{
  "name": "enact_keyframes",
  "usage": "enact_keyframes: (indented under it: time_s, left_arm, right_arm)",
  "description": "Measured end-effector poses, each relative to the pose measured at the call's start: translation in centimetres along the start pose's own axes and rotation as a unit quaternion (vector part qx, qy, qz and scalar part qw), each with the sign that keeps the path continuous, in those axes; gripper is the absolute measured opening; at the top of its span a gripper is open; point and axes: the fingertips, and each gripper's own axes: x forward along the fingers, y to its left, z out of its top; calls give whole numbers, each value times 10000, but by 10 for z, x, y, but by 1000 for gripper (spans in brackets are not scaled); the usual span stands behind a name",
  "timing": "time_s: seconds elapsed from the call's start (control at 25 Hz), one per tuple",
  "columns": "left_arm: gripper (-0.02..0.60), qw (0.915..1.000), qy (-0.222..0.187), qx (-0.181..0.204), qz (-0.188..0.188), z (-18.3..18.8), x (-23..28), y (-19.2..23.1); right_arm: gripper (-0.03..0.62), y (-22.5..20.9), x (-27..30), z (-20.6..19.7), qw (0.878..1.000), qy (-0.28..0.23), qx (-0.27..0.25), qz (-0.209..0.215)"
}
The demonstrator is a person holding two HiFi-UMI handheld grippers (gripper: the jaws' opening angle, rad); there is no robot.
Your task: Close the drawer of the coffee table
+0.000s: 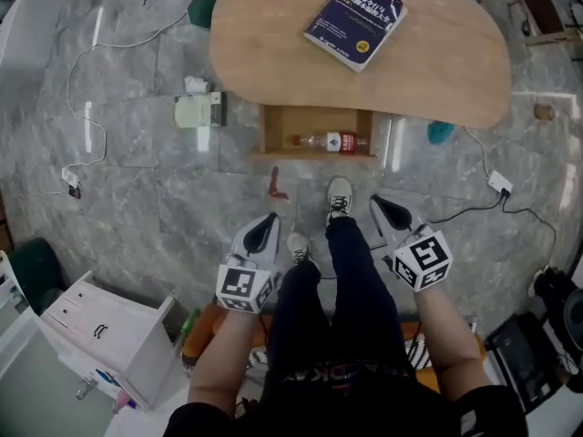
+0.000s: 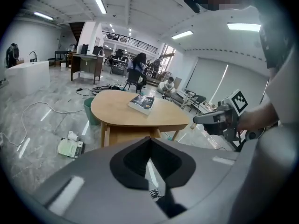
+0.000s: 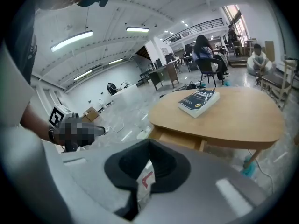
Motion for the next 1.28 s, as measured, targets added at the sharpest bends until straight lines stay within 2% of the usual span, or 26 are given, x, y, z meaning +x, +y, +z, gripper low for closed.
enact_keyframes:
  time_s: [0.24,0.72,1.04,1.28]
  left_arm:
    - [3,9997,-235,72,82,-41,61,39]
    - [3,9979,-450,438,126,-135,112,96]
    - [3,9960,-660,549,240,-191,150,137]
    - [3,9927,-974,624,337,-223,182,173]
  right_arm:
    - [2,-42,50,-37,9995,-3,-308,-108]
    - [2,-62,113,-117,9974,-174,-657,-254]
    - [2,-110,142,-189,9956,-238,-664,-615]
    - [2,-157,157,-237,9921,-397,-650,-1002]
